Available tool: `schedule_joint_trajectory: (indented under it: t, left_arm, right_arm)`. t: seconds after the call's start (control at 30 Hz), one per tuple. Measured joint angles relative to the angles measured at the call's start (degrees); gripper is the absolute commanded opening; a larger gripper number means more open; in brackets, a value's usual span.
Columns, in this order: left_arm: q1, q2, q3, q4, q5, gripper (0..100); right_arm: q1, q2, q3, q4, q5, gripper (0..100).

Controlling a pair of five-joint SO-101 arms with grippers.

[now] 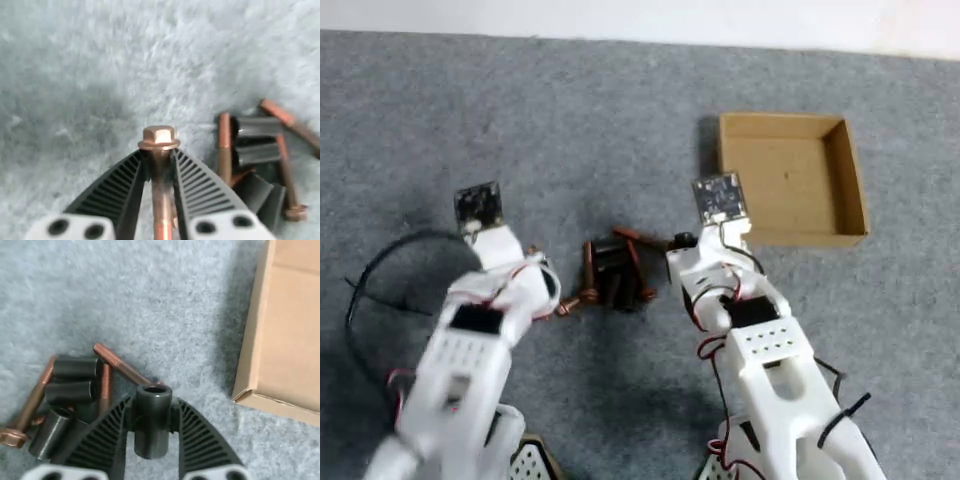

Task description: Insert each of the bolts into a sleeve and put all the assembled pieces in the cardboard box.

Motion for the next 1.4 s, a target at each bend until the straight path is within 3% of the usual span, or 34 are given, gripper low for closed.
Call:
schedule_joint_trajectory:
  t: [0.27, 0.5, 0.73, 1.03, 1.2, 1.4]
  left_arm:
    - [0.0, -32.4, 13.5, 0.0, -1.1, 0]
    - [0.0, -51.9, 17.7, 3.9, -3.3, 0]
    - [0.0, -53.8, 17.3, 4.0, -3.2, 0]
    - [0.0, -53.9, 7.1, 4.1, 5.7, 0]
    - [0.0, -53.9, 4.9, -2.8, 5.9, 0]
    - [9.1, -53.9, 4.8, -7.8, 5.9, 0]
  right_arm:
    - [-3.3, -16.3, 8.4, 0.0, 0.0, 0.5]
    - [-4.0, -29.7, 13.5, 0.0, 0.0, 0.5]
    - [-11.8, -35.5, 17.3, 0.0, 4.4, 0.5]
    - [-15.6, -41.8, 20.9, 0.1, 7.6, 0.5]
    - [-18.5, -49.1, 24.0, 0.1, 7.6, 0.5]
    - [-18.8, -60.0, 28.6, 0.1, 7.6, 0.5]
